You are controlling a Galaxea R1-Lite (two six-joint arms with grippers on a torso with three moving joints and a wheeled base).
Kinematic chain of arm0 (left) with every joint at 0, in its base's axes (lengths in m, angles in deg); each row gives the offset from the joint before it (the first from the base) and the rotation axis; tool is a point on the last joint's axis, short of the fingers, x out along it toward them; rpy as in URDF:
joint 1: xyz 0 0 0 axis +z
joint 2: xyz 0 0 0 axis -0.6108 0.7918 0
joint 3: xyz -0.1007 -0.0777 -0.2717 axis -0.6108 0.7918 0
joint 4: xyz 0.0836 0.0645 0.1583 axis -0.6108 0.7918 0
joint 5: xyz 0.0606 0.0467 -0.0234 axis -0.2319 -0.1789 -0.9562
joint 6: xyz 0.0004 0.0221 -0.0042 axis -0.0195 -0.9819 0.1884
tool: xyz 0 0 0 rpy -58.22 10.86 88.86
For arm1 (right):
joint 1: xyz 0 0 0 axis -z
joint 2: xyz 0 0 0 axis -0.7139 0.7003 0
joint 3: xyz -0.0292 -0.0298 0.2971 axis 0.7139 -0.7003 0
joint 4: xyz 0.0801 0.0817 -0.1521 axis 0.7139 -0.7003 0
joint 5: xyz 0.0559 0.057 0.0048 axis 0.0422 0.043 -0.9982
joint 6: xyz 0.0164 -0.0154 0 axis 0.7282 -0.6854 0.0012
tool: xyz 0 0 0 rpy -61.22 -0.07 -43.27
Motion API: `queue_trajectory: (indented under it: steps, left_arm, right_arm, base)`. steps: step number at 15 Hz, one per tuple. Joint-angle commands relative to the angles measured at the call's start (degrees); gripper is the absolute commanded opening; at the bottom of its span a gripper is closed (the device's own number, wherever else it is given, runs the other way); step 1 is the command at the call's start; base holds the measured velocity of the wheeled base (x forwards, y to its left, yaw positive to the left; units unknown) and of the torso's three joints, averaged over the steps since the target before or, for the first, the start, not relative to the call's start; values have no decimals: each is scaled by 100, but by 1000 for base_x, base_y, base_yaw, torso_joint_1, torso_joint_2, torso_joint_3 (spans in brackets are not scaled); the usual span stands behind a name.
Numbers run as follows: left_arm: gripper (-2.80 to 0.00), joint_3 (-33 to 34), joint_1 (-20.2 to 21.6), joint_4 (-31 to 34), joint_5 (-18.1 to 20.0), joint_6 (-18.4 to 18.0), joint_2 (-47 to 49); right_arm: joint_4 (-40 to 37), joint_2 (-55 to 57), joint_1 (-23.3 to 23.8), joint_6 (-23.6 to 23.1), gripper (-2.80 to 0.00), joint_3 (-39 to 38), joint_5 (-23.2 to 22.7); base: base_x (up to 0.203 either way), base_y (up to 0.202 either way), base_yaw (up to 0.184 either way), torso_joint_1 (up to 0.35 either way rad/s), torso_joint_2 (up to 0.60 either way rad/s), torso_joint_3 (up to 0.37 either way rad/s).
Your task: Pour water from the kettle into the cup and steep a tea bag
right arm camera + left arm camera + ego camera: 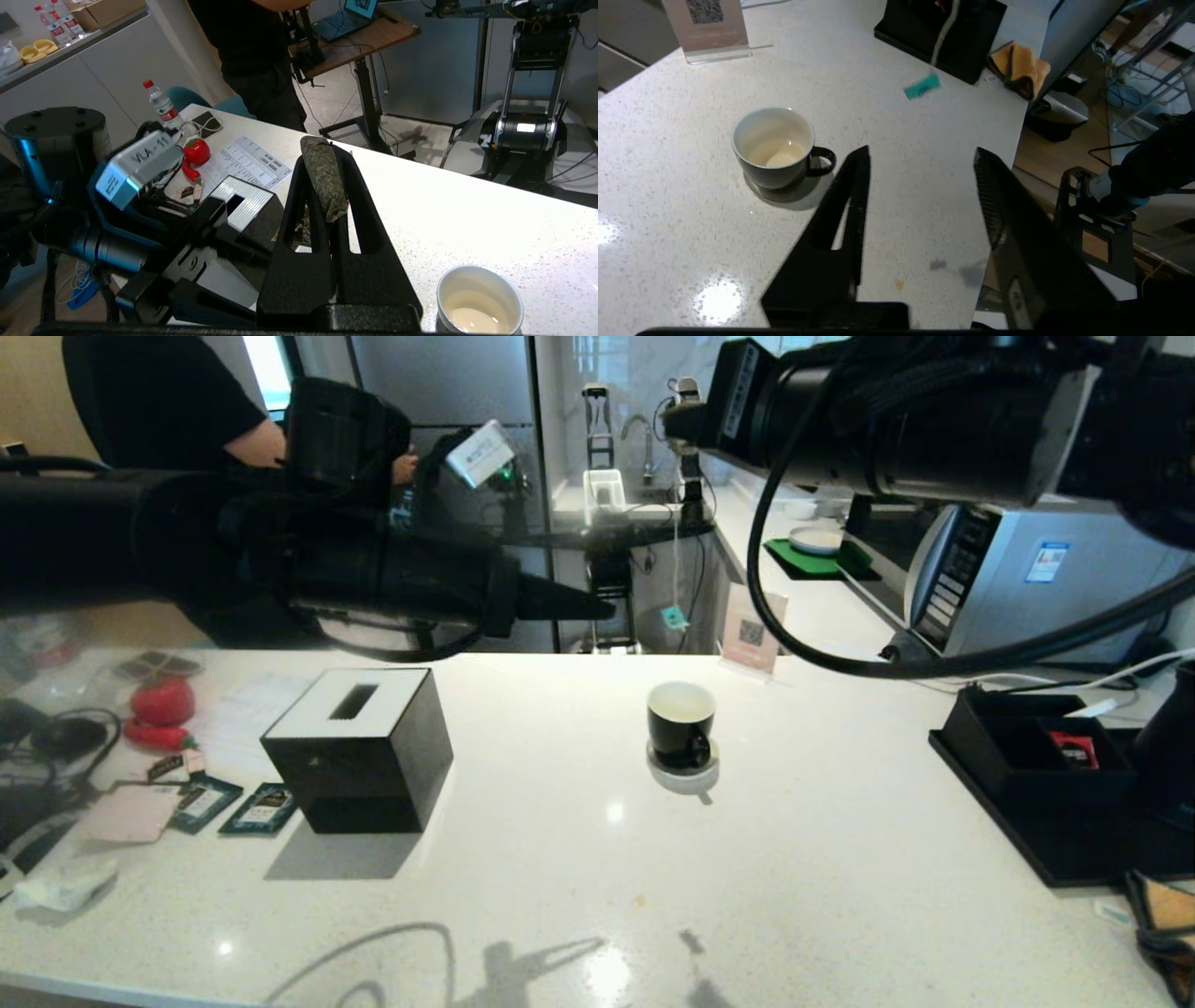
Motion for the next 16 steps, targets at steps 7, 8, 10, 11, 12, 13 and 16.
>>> queue_trajectory:
  steps: [7, 8, 10, 11, 12, 13, 16]
  left_arm:
    - [0, -94, 2, -572, 604, -11, 493]
    - [0, -94, -2, -607, 607, -18, 508]
    - [0, -111, -24, -616, 624, -37, 517]
    - [0, -111, -24, -717, 634, -37, 523]
    - [0, -99, -24, -882, 647, -26, 566]
    - [0, -77, -35, -994, 657, -11, 587]
    - [0, -76, -95, -1029, 819, -11, 596]
  right_arm:
    - [46, -69, -259, 492, -280, -108, -176]
    - [42, -84, -302, 511, -280, -129, -177]
    - [57, -189, -393, 633, -280, -250, -176]
    - [67, -205, -436, 661, -280, -276, -177]
    - [59, -225, -445, 671, -280, -284, -177]
    - [45, -235, -470, 677, -280, -284, -177]
    - [59, -248, -620, 838, -280, -328, -177]
  base:
    - [0, 0, 0, 0, 0, 0]
    - [0, 0, 0, 0, 0, 0]
    - [0, 0, 0, 0, 0, 0]
    - [0, 0, 0, 0, 0, 0]
    - [0, 0, 0, 0, 0, 0]
    - [0, 0, 0, 0, 0, 0]
    - [0, 0, 0, 0, 0, 0]
